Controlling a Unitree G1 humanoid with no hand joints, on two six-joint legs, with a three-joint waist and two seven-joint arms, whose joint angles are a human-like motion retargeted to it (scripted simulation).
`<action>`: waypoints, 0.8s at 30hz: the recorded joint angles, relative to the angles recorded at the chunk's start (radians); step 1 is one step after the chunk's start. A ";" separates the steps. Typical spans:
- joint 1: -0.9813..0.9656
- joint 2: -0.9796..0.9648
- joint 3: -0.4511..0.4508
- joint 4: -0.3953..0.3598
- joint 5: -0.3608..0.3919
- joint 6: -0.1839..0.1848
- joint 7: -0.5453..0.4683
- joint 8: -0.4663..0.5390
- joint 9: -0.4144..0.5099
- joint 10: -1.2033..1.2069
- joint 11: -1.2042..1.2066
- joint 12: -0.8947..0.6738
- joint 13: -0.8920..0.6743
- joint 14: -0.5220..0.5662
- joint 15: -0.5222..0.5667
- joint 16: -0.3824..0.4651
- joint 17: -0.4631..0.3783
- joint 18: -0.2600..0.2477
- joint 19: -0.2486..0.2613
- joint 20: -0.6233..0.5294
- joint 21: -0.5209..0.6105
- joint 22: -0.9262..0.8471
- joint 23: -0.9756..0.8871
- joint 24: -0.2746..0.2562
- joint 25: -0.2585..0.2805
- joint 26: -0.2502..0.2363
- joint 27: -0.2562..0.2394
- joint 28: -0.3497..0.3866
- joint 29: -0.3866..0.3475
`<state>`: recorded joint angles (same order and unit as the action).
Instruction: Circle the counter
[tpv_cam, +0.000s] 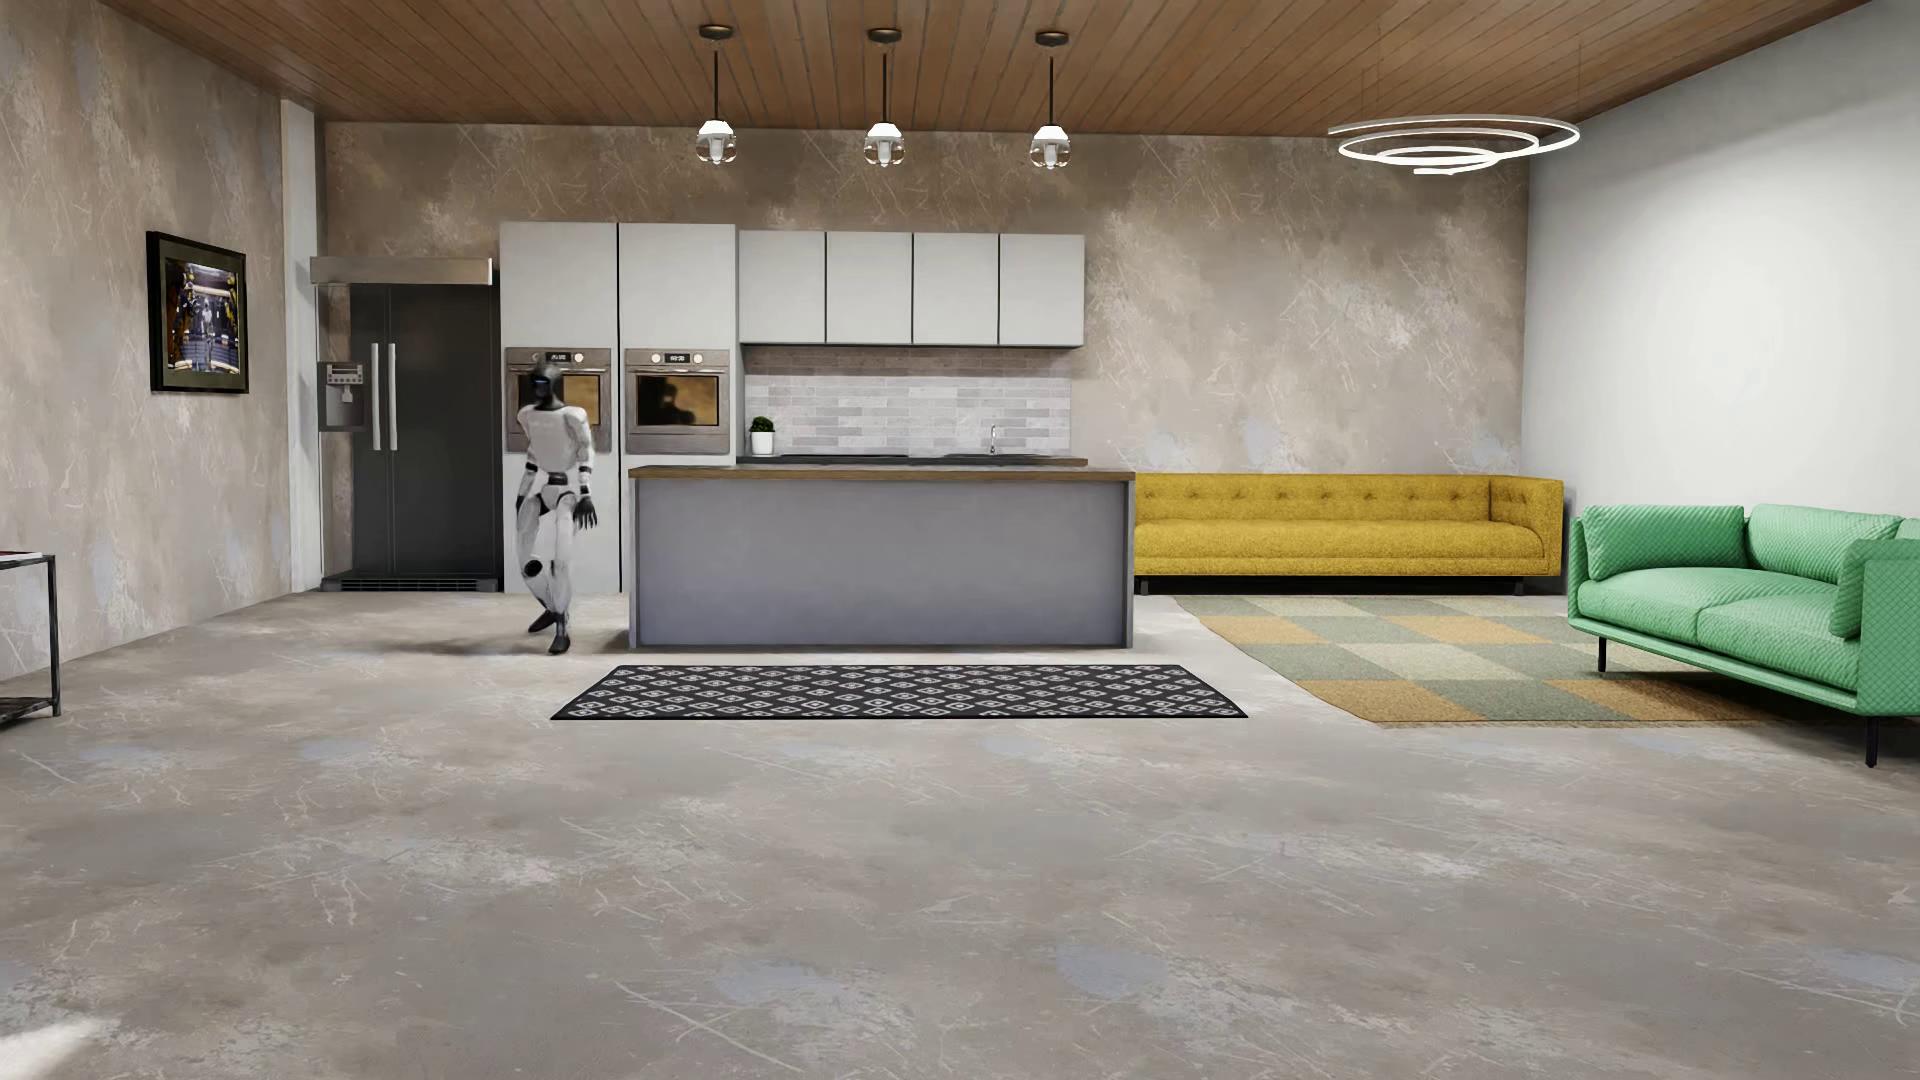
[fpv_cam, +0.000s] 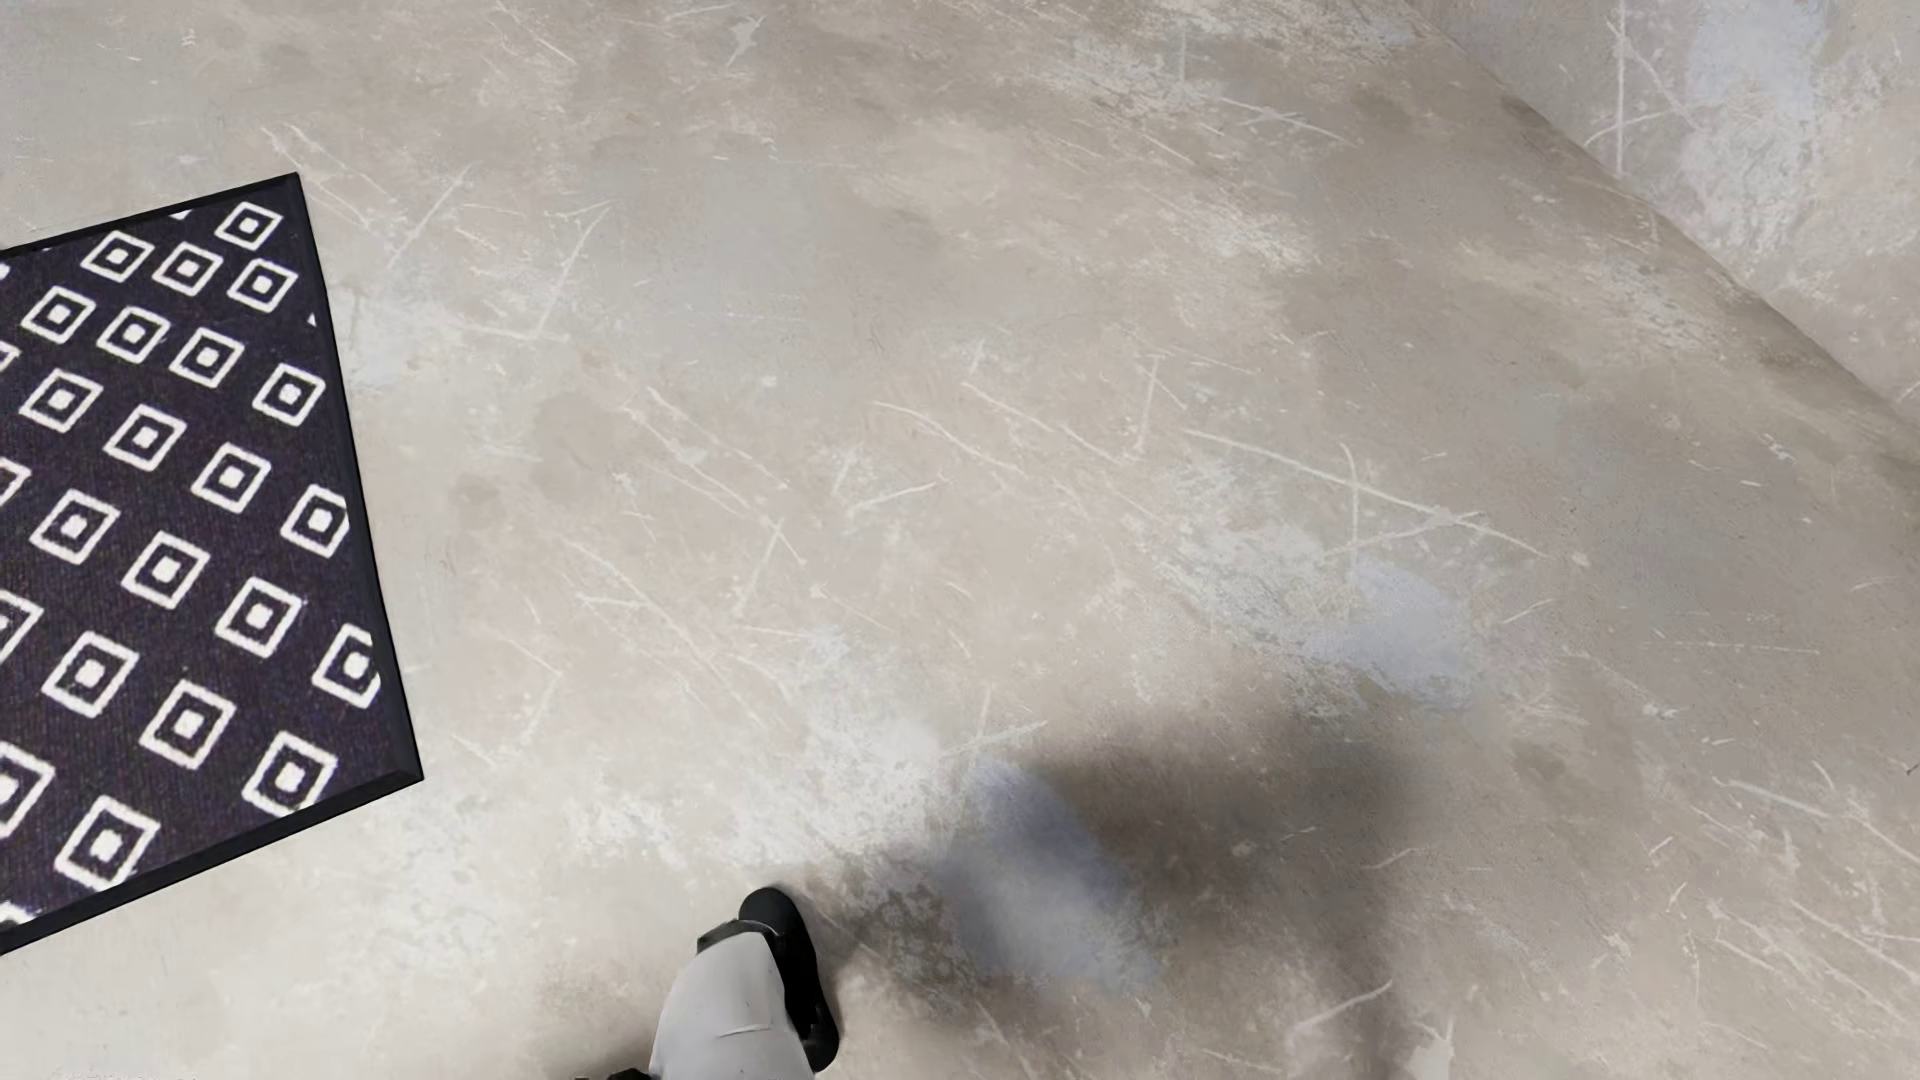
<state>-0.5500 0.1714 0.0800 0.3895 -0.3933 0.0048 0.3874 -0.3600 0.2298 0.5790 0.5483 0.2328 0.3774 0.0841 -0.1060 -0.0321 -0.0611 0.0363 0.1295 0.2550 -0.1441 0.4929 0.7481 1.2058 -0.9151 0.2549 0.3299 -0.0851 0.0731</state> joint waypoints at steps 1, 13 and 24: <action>0.031 -0.049 -0.003 -0.046 -0.062 -0.024 0.007 -0.032 0.004 0.001 0.134 -0.110 0.020 -0.036 0.077 0.002 0.009 0.006 -0.154 0.038 0.003 0.066 -0.012 -0.050 -0.006 0.045 -0.017 0.046 -0.013; 0.238 -0.377 -0.041 -0.358 0.321 -0.106 -0.277 -0.010 -0.036 -0.154 -0.188 -0.614 -0.147 -0.129 -0.042 0.142 -0.044 0.011 -0.114 -0.194 0.141 -0.241 -0.299 -0.153 0.031 -0.181 -0.075 0.179 0.003; 0.327 -0.458 -0.035 -0.464 0.302 -0.066 -0.333 0.091 -0.047 0.151 -0.140 -0.119 -0.164 -0.170 -0.001 0.284 0.001 -0.033 -0.205 -0.451 0.178 0.489 -0.343 0.211 0.039 0.119 -0.084 -0.290 0.024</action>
<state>-0.2230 -0.2864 0.0449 -0.0742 -0.0913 -0.0614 0.0542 -0.2693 0.1831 0.7301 0.4084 0.1134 0.2132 -0.0859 -0.1069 0.2514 -0.0598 0.0038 -0.0759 -0.1962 0.0337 0.9821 0.4054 1.4170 -0.8761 0.3742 0.2459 -0.3755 0.0972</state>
